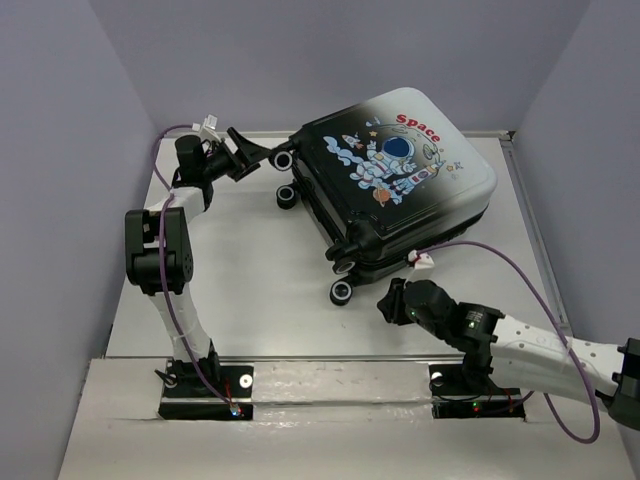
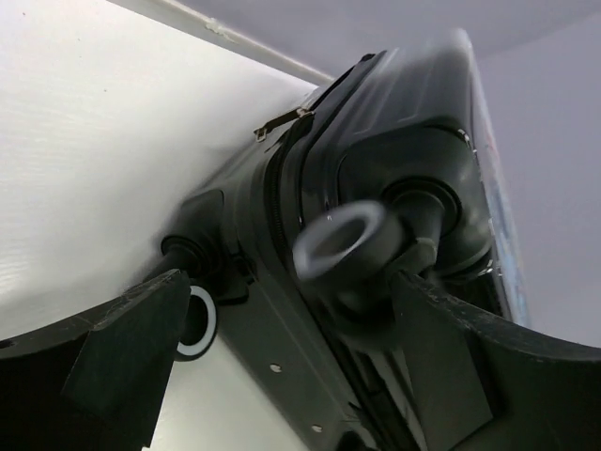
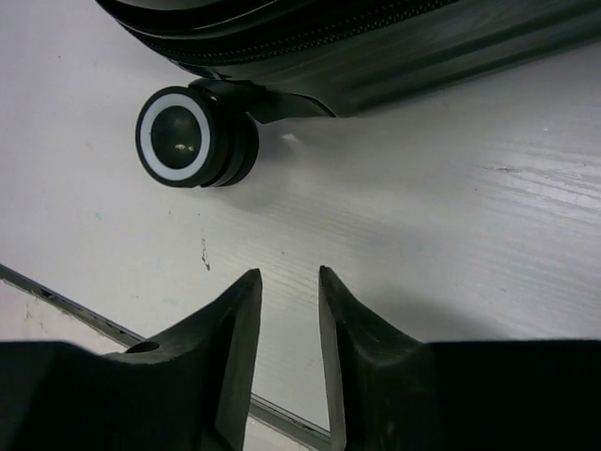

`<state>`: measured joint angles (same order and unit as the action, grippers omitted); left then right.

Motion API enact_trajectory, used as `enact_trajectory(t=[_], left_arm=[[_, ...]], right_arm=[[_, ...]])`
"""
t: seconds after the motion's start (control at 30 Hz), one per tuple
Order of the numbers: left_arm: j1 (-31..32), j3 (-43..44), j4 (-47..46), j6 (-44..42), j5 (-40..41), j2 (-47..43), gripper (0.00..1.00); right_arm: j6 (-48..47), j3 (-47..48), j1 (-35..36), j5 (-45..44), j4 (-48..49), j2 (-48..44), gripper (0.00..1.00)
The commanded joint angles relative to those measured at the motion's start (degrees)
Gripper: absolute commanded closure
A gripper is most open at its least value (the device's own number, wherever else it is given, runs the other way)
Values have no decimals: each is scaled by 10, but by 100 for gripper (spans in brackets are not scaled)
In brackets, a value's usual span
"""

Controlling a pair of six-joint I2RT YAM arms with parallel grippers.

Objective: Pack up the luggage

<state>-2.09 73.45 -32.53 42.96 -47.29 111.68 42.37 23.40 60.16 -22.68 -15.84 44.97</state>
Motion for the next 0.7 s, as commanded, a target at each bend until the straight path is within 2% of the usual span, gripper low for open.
enact_trajectory(t=[0.0,0.07,0.17,0.33,0.53,0.67], left_arm=[[-16,-20,-81,134,-33,-39,1],[-20,-48,-145,204,-38,-35,1],[-20,-66,-205,243,-53,-29,1],[-20,-88,-220,218,-67,-40,1],[-16,-90,-337,238,-105,-56,1],[0,-55,-311,200,-122,-52,1]], right_arm=[[-1,25,-2,-1,-13,10,59],[-2,25,-2,2,-13,13,55],[-1,24,-2,3,-13,6,51],[-4,22,-2,0,-14,-11,40],[-6,24,-2,-1,-13,-7,37],[-7,24,-2,-1,-12,-9,37]])
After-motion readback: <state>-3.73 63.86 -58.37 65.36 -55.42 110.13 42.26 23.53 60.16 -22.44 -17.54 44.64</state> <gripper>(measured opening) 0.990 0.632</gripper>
